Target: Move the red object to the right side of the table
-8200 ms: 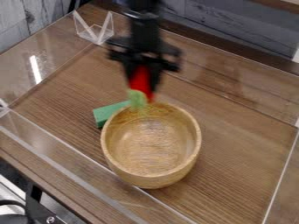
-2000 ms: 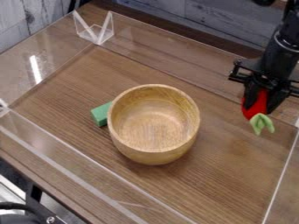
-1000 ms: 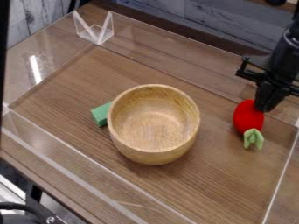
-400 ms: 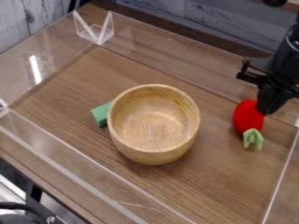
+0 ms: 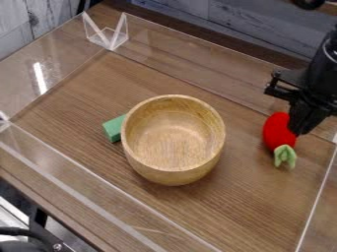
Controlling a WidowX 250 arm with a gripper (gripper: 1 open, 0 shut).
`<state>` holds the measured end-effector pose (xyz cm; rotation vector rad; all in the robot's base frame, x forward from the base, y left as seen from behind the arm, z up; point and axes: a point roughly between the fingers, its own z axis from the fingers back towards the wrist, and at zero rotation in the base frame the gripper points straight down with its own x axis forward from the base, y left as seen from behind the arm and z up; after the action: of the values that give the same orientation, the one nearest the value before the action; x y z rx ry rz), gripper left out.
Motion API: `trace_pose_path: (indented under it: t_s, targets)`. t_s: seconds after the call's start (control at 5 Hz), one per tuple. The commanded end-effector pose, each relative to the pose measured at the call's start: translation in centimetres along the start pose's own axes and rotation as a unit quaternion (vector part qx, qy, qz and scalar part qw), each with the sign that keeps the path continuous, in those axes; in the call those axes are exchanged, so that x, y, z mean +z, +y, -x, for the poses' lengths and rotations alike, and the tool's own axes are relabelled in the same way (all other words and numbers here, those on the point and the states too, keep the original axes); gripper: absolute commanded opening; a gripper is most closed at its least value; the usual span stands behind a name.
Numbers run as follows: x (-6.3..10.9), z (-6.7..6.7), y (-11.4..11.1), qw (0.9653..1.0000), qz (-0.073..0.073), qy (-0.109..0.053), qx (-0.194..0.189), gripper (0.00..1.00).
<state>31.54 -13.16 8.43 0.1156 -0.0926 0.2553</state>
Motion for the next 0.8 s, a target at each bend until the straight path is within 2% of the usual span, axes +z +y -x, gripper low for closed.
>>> trace_pose_path:
  t_s: [0.0, 0.2, 0.4, 0.6]
  targets:
    - [1.9, 0.0, 0.4, 0.9995, 0.022, -0.021, -0.002, 0.00]
    - [2.1, 0.5, 1.1, 0.9995, 0.023, -0.014, -0.015, 1.00]
    - [2.4, 0.8, 1.9, 0.9994, 0.024, -0.008, -0.025, 1.00]
    - [1.9, 1.2, 2.7, 0.9978, 0.026, -0.003, -0.062, 1.00]
